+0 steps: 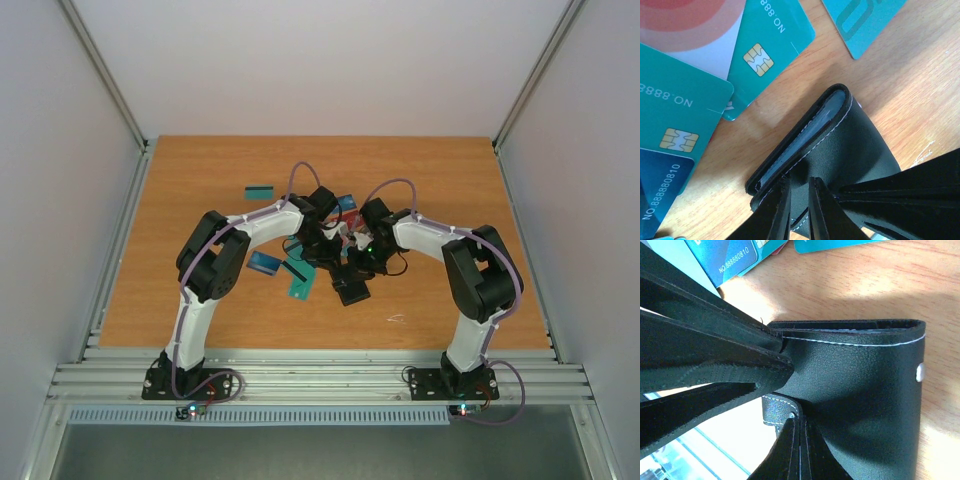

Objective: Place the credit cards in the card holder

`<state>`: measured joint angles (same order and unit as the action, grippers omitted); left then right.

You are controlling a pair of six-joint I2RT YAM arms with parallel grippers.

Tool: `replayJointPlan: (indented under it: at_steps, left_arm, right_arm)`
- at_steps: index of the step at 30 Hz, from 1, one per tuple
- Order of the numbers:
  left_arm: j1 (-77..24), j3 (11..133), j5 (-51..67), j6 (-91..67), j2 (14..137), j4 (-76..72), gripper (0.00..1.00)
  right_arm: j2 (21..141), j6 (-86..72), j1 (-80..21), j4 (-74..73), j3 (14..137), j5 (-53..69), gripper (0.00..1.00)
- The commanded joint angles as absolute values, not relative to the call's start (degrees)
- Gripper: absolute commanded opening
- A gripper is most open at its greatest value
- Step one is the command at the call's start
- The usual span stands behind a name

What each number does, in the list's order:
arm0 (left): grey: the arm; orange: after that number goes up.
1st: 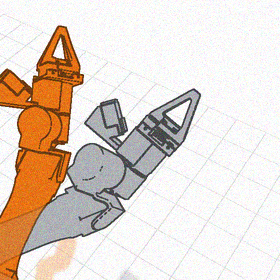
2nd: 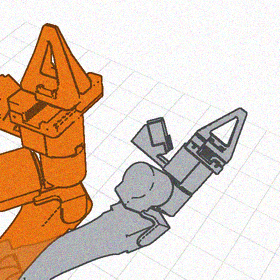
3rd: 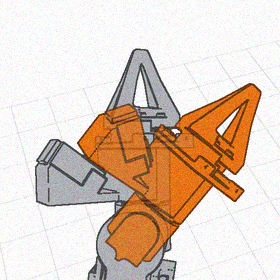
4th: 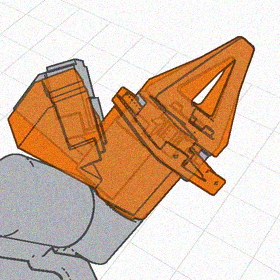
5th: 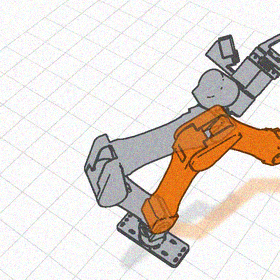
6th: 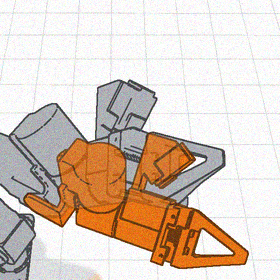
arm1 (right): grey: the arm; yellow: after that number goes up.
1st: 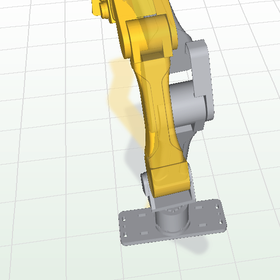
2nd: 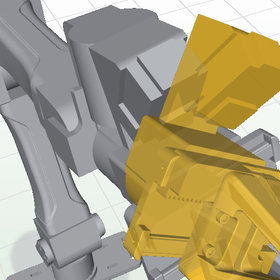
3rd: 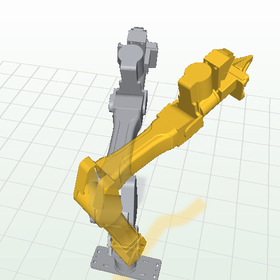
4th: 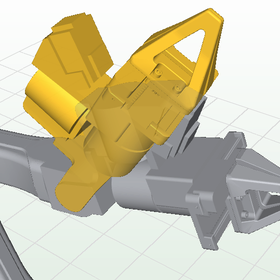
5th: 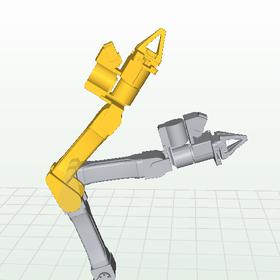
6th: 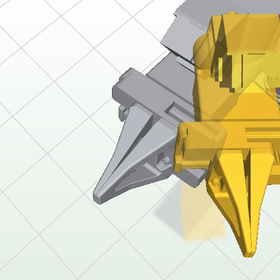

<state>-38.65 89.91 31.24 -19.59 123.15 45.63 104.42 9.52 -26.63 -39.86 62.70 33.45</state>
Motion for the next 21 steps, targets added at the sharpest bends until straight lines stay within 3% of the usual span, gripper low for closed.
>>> replayJointPlan:
  at_steps: [1, 21]
  left_arm:
    - [-38.9, 90.4, 29.0, -18.6, 125.8, 47.8, 0.13]
    - [-39.0, 90.9, 28.3, -18.3, 126.1, 48.2, 0.12]
  right_arm:
    - [105.6, 9.2, -27.0, -39.8, 63.0, 31.8, 0.01]
    - [103.3, 8.6, -27.0, -42.0, 63.4, 32.0, 0.01]
